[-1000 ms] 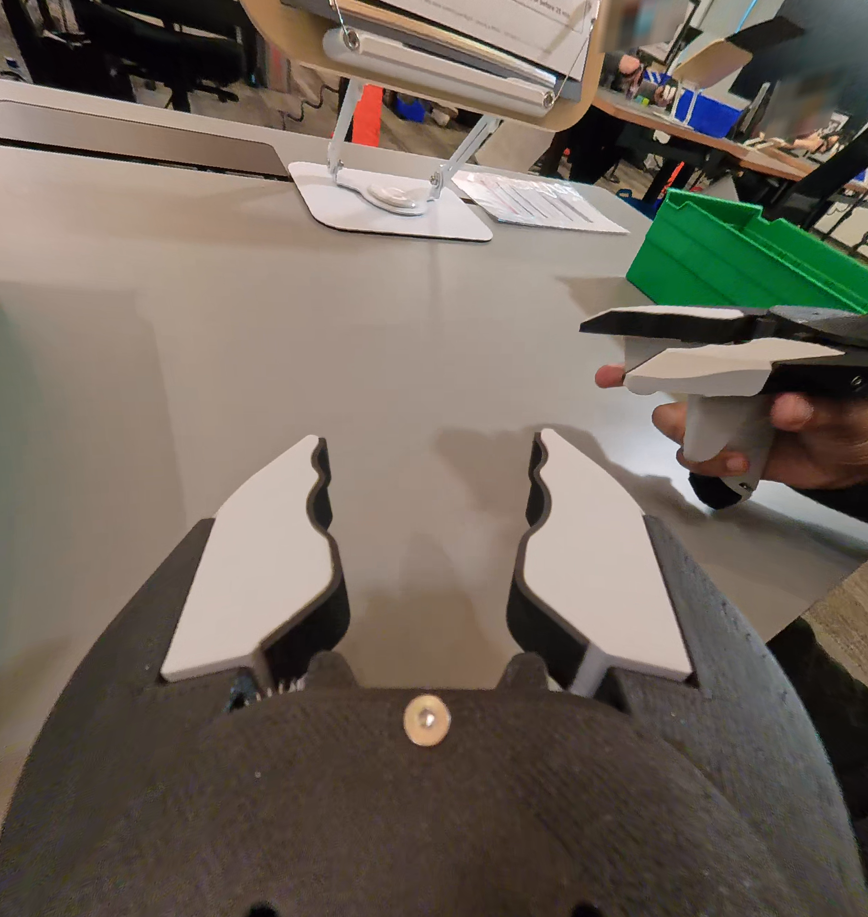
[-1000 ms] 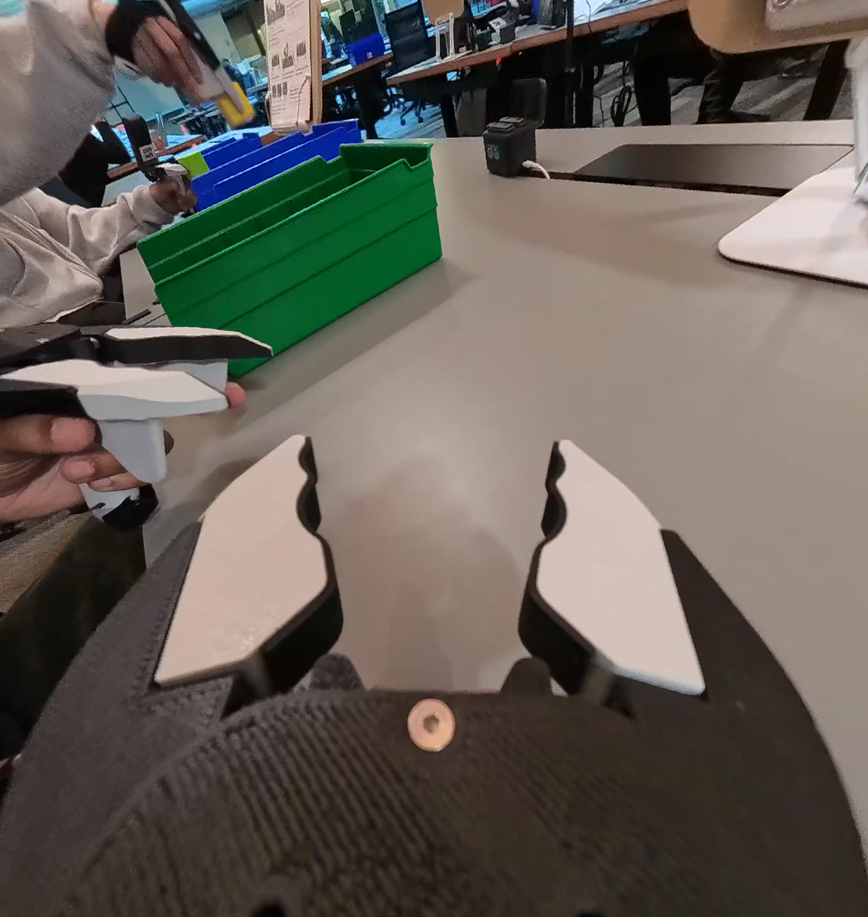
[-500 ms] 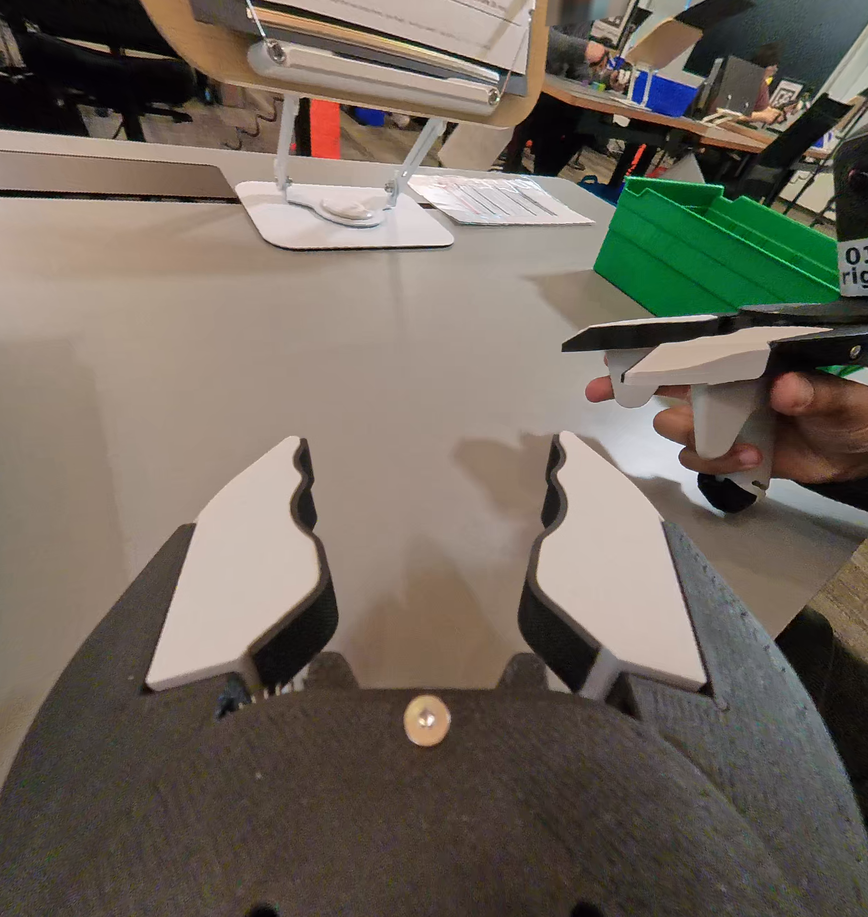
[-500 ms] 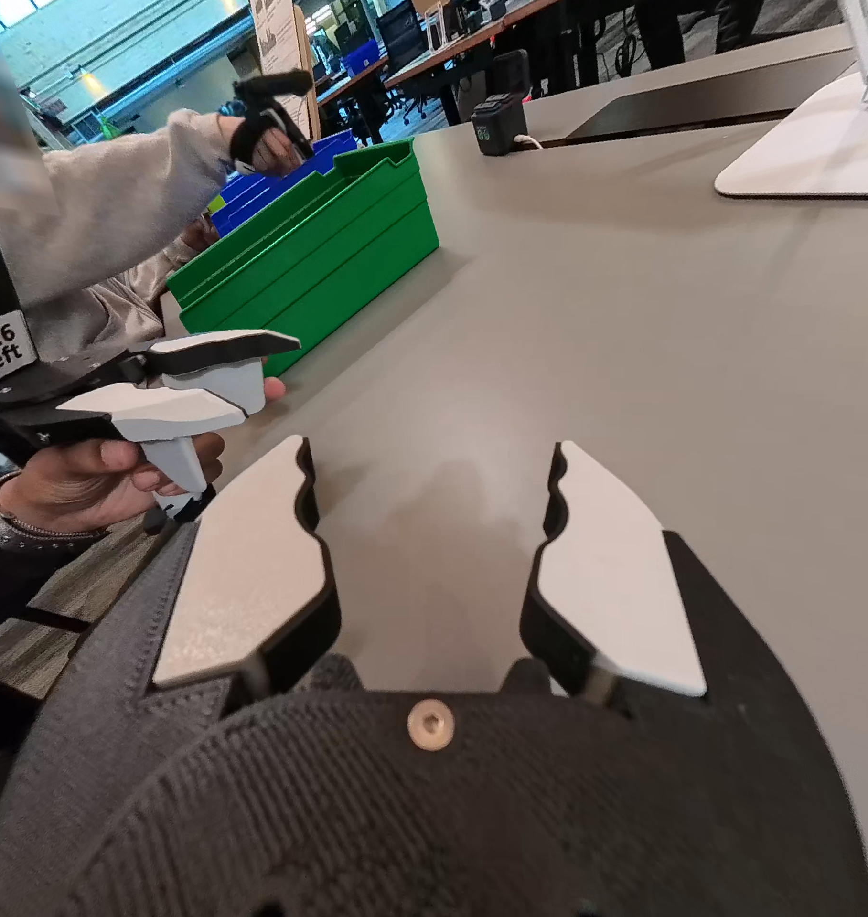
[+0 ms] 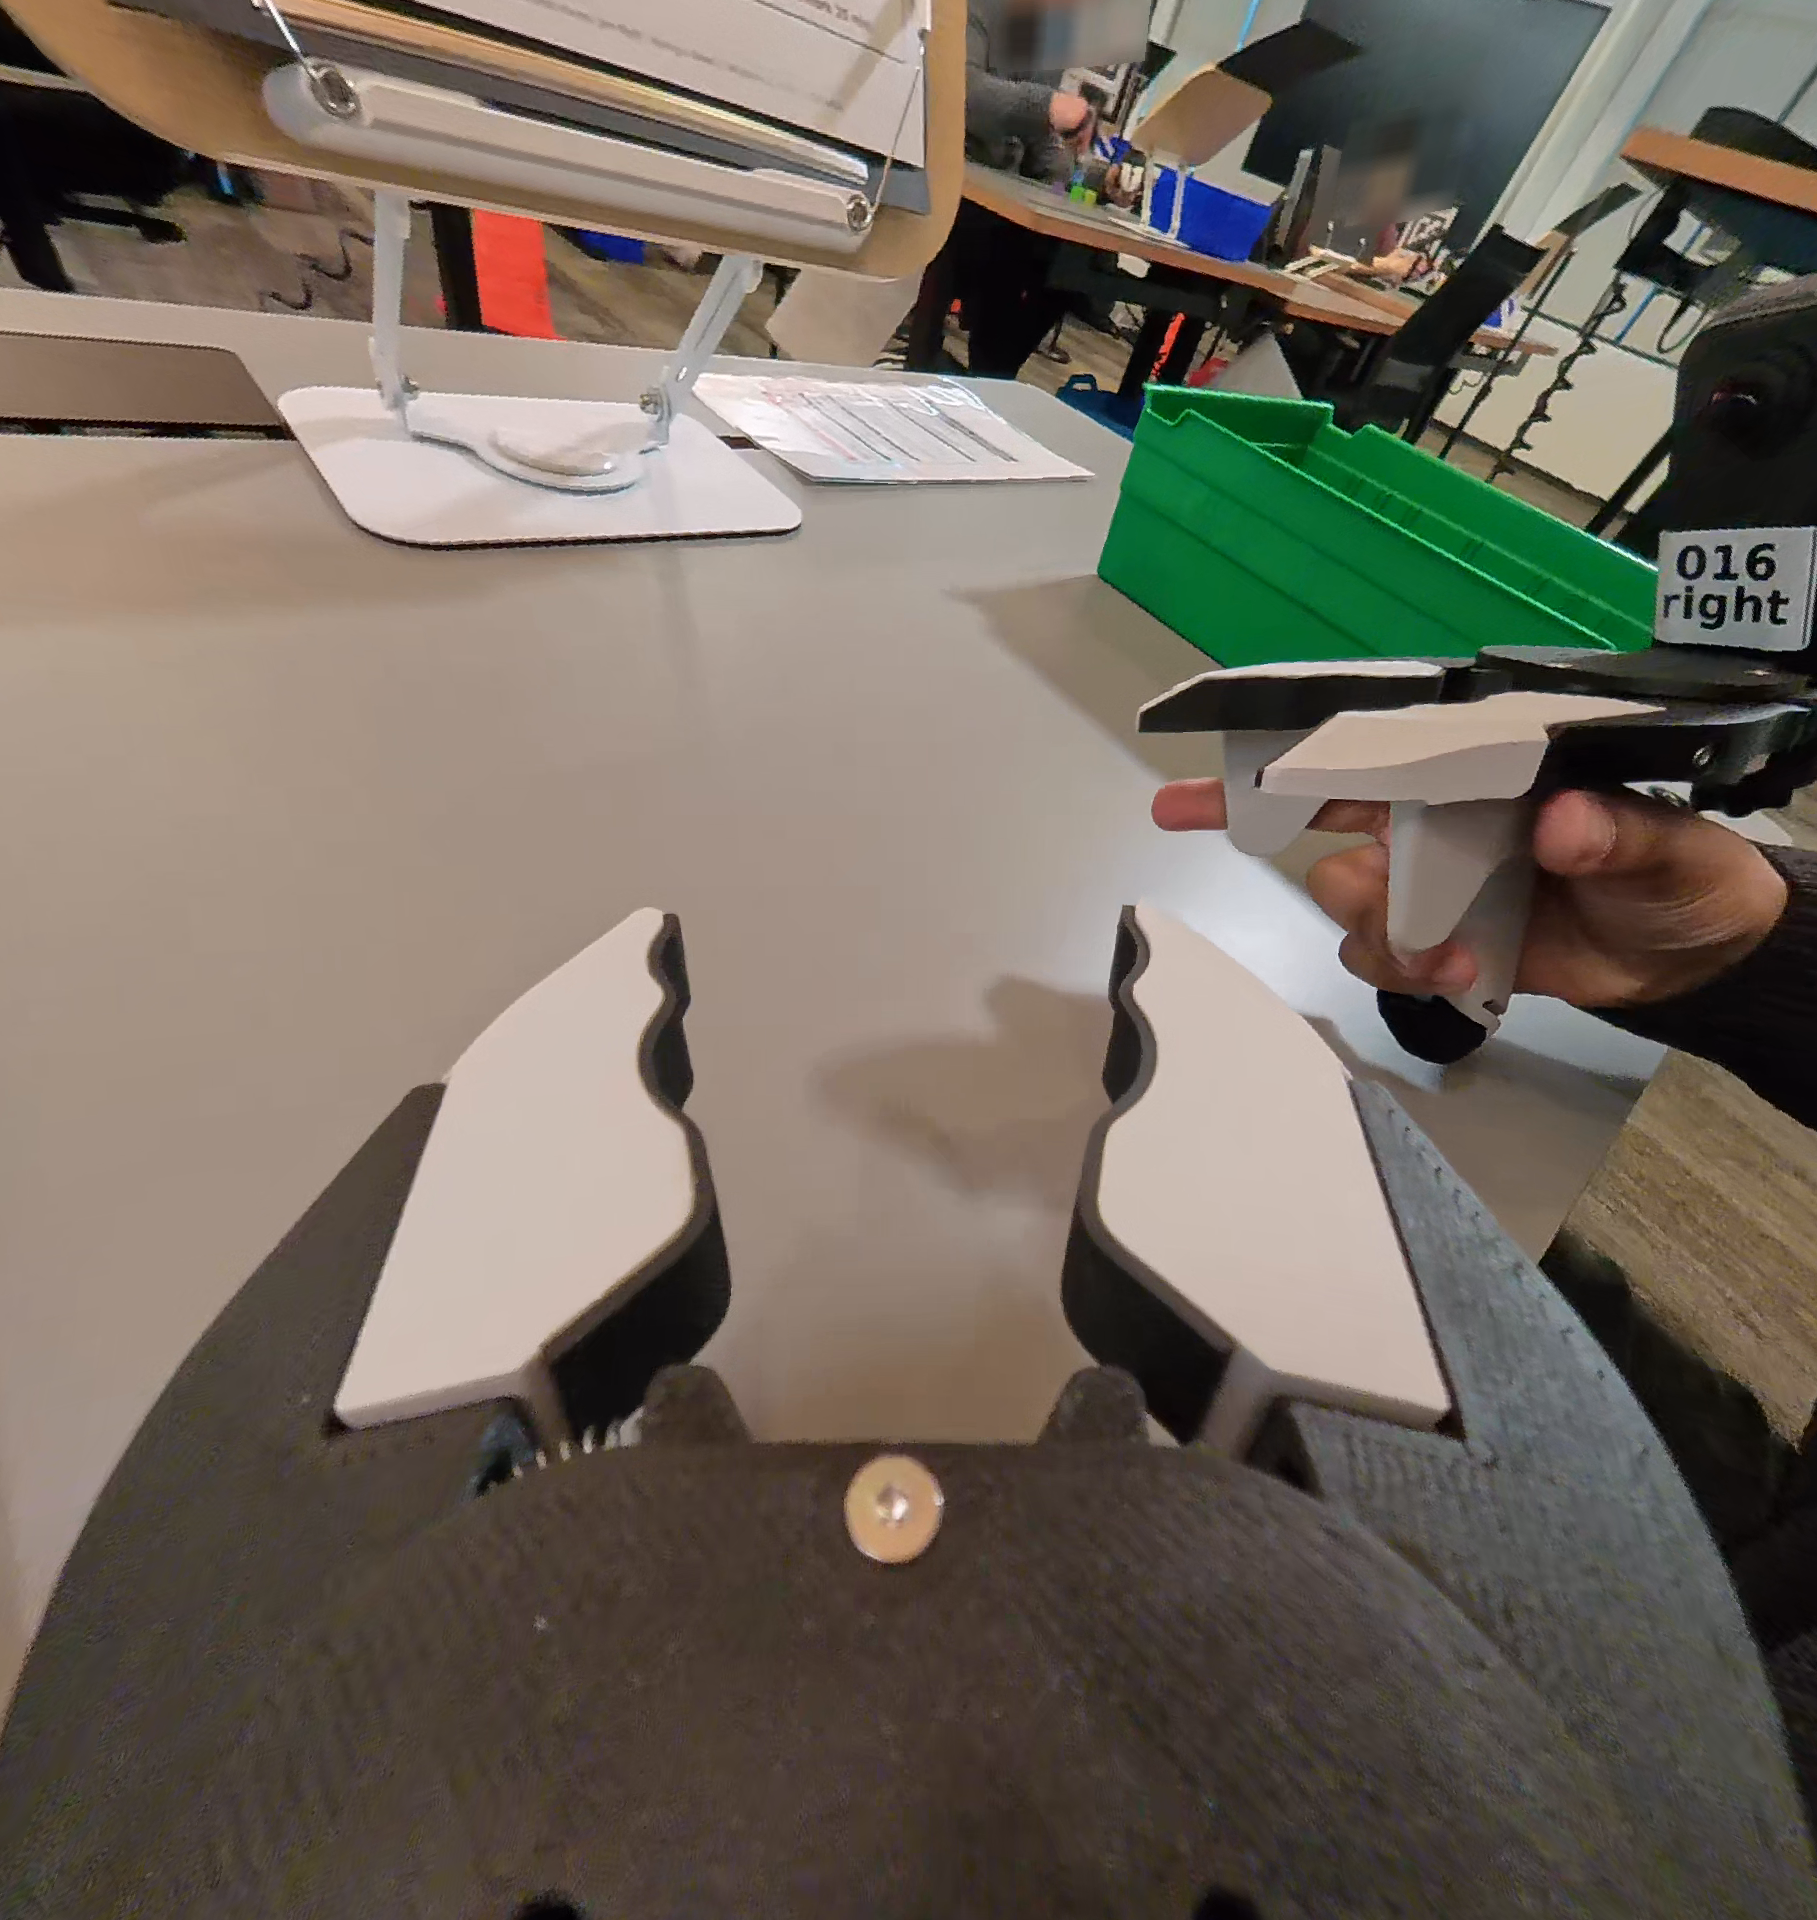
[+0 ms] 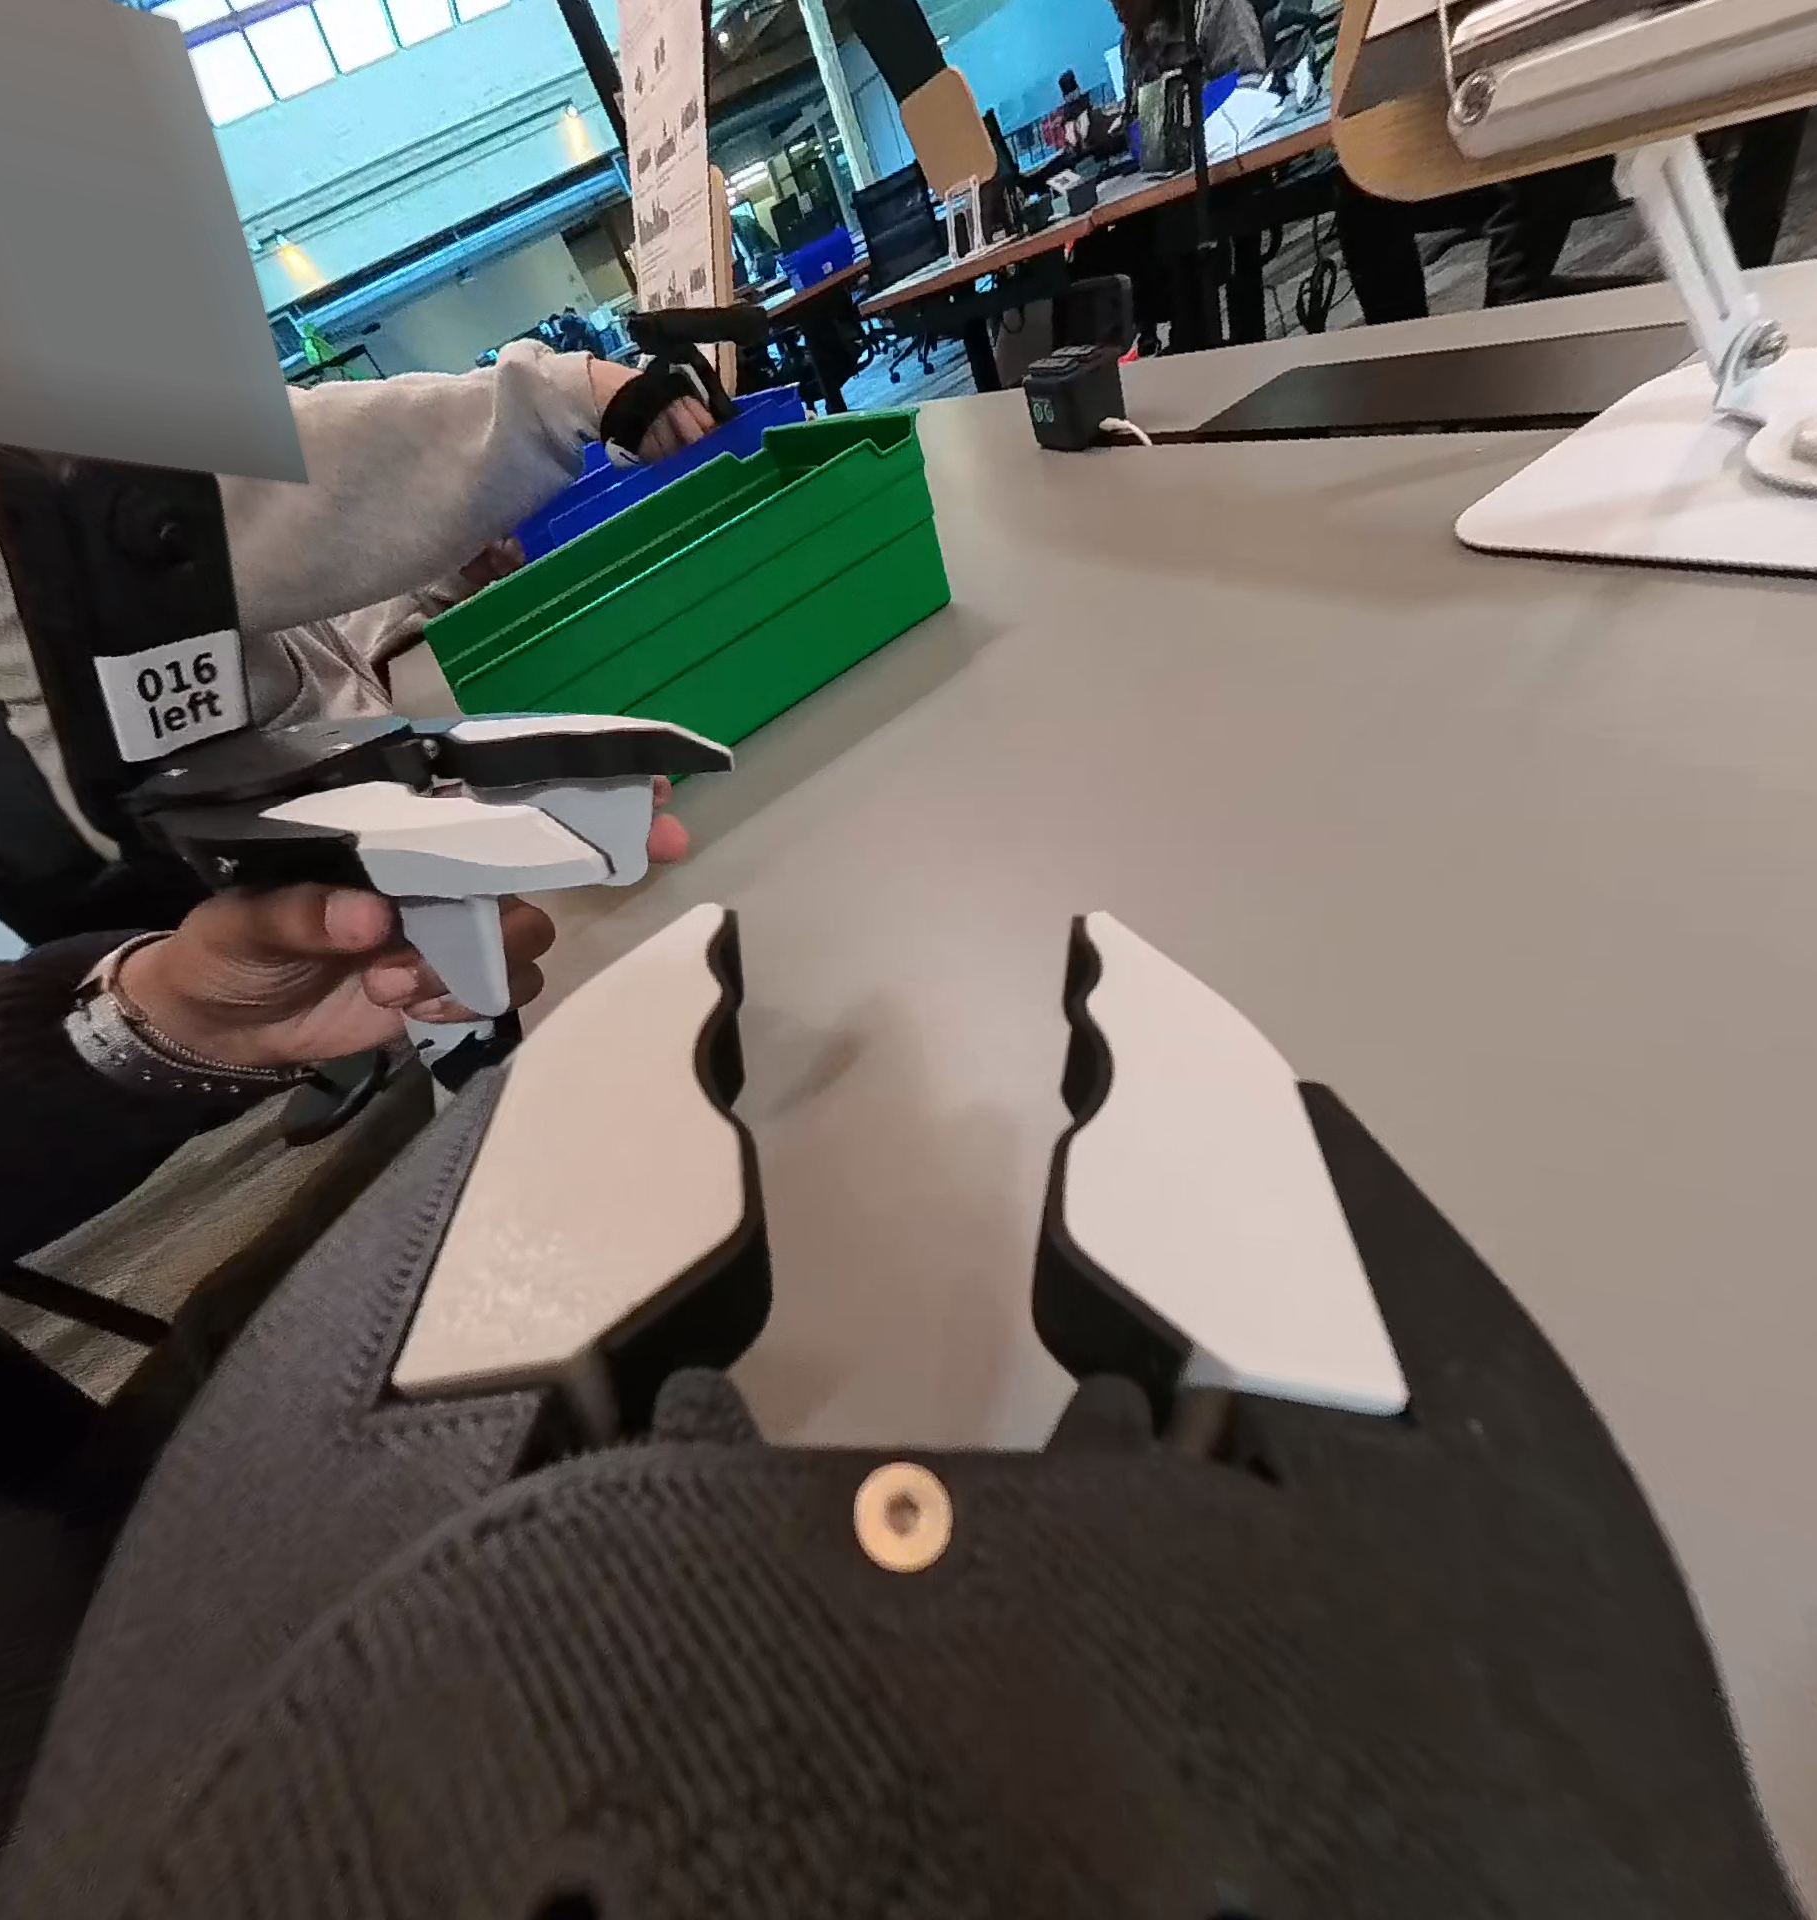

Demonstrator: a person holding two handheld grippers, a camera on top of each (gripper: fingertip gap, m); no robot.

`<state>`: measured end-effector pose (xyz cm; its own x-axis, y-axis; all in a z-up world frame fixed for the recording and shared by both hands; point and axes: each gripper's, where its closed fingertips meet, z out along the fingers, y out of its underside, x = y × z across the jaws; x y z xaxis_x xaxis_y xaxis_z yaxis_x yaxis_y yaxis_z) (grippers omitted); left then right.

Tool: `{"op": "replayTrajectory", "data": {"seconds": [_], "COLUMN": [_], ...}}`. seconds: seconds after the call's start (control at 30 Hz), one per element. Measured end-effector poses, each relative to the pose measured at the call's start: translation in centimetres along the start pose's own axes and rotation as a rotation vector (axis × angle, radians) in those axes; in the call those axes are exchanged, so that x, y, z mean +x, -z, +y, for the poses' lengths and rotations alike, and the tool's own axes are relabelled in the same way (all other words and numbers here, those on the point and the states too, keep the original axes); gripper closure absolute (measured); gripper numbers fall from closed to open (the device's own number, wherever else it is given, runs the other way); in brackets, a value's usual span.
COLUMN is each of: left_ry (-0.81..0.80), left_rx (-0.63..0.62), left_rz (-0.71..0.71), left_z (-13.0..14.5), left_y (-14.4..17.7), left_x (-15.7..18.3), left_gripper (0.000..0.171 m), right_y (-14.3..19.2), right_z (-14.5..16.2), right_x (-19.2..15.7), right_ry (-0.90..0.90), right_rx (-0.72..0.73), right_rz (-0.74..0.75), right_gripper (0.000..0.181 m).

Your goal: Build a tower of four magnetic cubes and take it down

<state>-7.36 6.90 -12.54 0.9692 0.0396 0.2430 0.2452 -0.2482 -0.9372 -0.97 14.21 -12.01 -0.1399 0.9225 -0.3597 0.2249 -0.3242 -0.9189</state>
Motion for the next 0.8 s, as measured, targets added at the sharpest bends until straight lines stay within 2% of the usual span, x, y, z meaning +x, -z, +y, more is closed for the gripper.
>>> {"op": "replayTrajectory", "data": {"seconds": [0.07, 0.2, 0.27, 0.4, 0.43, 0.5, 0.6, 0.7, 0.8], "left_ry": [-0.004, -0.019, -0.016, 0.007, 0.01, 0.015, 0.021, 0.015, 0.015], "left_rx": [-0.003, 0.012, 0.015, 0.016, 0.014, 0.01, 0.004, 0.0, -0.004], "left_rz": [0.01, 0.033, 0.036, 0.05, 0.053, 0.065, 0.076, 0.077, 0.078], "left_z": [0.0, -0.3, -0.4, -0.5, -0.5, -0.4, -0.3, -0.3, -0.3], "left_y": [-0.2, -0.5, -0.6, -0.8, -0.9, -1.0, -0.9, -0.8, -0.6], "left_x": [0.2, 0.8, 0.9, 1.2, 1.2, 1.4, 1.7, 1.6, 1.5], "left_gripper": [0.093, 0.1, 0.103, 0.107, 0.107, 0.108, 0.108, 0.108, 0.108], "right_y": [0.3, 1.6, 2.4, 3.7, 3.9, 4.4, 5.1, 7.8, 13.2], "right_z": [-0.2, -1.9, -2.5, -3.7, -3.9, -4.6, -4.8, -6.1, -8.1], "right_x": [0.1, 0.0, 0.2, 0.4, 0.4, 0.7, 1.1, 2.5, 5.5], "right_ry": [0.009, -0.001, 0.011, 0.04, 0.038, 0.015, 0.028, 0.12, 0.161], "right_rx": [0.012, 0.117, 0.149, 0.185, 0.188, 0.194, 0.123, 0.142, 0.189], "right_rz": [0.01, 0.012, 0.023, 0.054, 0.059, 0.097, 0.158, 0.286, 0.479], "right_gripper": [0.126, 0.154, 0.179, 0.181, 0.18, 0.138, 0.109, 0.106, 0.103]}}
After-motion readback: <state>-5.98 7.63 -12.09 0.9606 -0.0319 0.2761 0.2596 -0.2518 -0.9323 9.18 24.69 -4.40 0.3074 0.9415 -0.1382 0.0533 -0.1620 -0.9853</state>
